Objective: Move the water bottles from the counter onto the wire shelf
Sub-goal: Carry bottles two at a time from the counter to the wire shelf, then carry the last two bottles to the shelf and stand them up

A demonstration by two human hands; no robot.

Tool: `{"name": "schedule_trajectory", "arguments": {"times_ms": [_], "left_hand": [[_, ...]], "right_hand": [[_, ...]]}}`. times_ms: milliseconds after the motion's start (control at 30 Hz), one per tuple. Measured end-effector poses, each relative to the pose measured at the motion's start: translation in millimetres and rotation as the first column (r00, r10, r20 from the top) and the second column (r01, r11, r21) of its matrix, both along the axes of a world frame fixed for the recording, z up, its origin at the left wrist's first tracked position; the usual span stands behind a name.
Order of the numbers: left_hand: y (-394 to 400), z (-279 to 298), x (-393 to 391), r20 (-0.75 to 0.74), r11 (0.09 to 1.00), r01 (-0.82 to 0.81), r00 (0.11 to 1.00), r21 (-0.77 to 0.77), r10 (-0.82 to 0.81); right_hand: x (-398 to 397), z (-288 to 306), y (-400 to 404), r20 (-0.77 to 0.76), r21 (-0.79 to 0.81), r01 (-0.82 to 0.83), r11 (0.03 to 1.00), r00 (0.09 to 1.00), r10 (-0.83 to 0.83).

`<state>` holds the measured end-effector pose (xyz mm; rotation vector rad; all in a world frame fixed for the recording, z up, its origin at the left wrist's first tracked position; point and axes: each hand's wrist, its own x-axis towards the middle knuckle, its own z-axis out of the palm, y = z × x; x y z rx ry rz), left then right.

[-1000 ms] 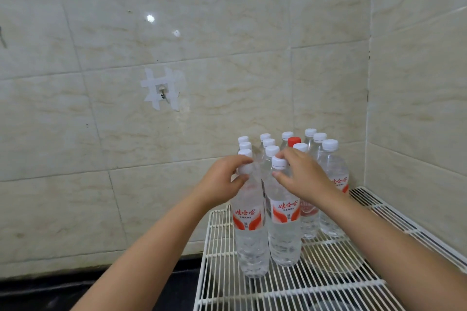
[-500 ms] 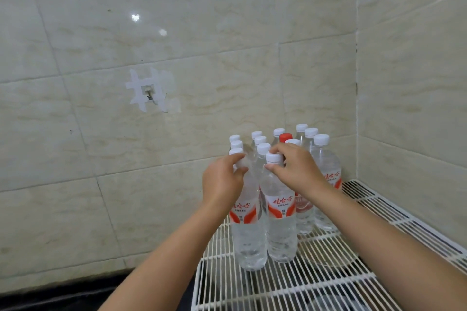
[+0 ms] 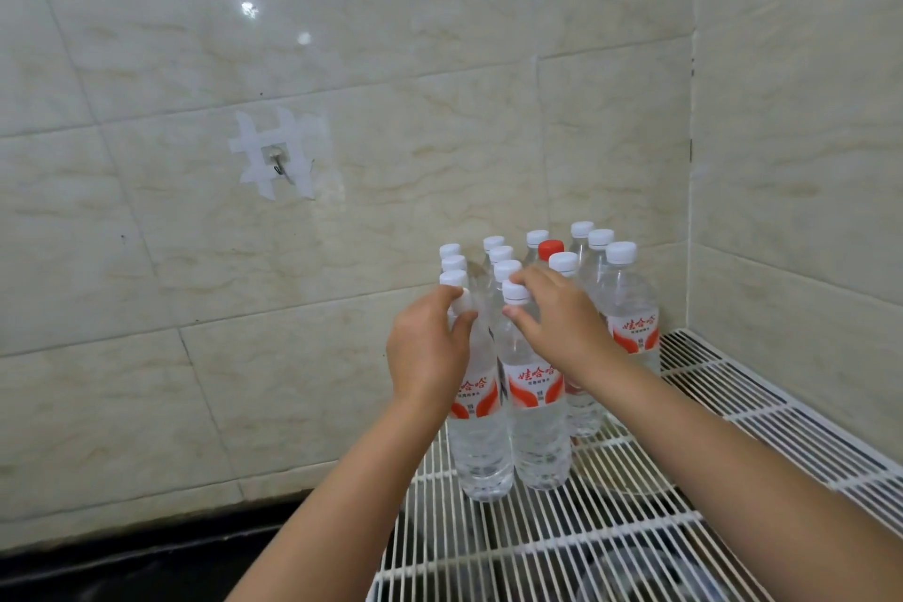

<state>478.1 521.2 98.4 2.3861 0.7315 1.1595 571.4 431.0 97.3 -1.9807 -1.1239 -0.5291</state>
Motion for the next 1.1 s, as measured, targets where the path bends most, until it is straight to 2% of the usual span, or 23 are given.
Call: {"name": "schedule_trajectory", "arguments": {"times_ms": [167,267,300,367,467,567,633,700,833,900,1000,1100], "left_hand": [[-6.6,0.0,-1.8,-0.052,1.000,-0.028,0.998,-0.003,0.028],[-4.7,2.9,-10.3,-0.049,0.998,0.023,0.998,-0.064,-0.026],[-2.2,5.3,-15.3,-0.067,0.999,0.034,0.997,-0.042,-0.037],[8.2,8.9,-26.3,-0.157,0.996,-0.007,0.987,0.088,0.021],[23.0,5.8,-53.3,-0.187,0.954,-0.114,0.968,0.278,0.170],[42.5,-9.5,-94.5,-0.218,0.872,-0.205,0.919,0.445,0.327],[49.3,-22.8,-135.2,-0.322,0.865,-0.235,0.859,0.444,0.398],[54.6,-42.3,-186.1,-0.442,0.864,-0.324,0.757,0.387,0.482],[56.9,-94.7,-306.7,-0.486,0.792,-0.503,0.626,0.347,0.610],[51.4,-121.1,-377.2,-0.616,0.753,-0.581,0.480,0.309,0.624],[38.2,-151.2,-487.1,-0.713,0.652,-0.713,0.313,0.260,0.627],[21.0,-173.7,-585.2,-0.754,0.532,-0.820,0.209,0.211,0.622]], "right_hand": [[-2.7,-1.9,-3.3,0.037,-0.061,-0.005,0.998,0.999,0.007],[-1.2,-5.6,-5.7,0.055,-0.133,-0.019,0.991,0.998,0.026],[0.7,-6.9,-5.9,0.070,-0.153,-0.002,0.988,0.997,0.013],[0.7,-9.4,-5.4,0.152,-0.170,0.072,0.983,0.987,-0.046],[-15.5,-14.6,4.6,0.397,-0.116,0.143,0.983,0.914,-0.086],[-49.8,-19.6,25.6,0.421,-0.180,-0.009,0.984,0.903,0.085],[-80.9,-27.5,46.3,0.422,-0.210,-0.090,0.974,0.890,0.173],[-121.7,-41.2,70.6,0.413,-0.278,-0.152,0.948,0.873,0.261],[-231.8,-86.9,115.5,0.397,-0.357,-0.308,0.882,0.805,0.442],[-298.3,-113.6,130.9,0.374,-0.379,-0.388,0.840,0.766,0.523],[-406.2,-154.1,146.8,0.281,-0.463,-0.486,0.741,0.713,0.643],[-508.9,-191.3,155.1,0.223,-0.523,-0.549,0.652,0.650,0.727]]}}
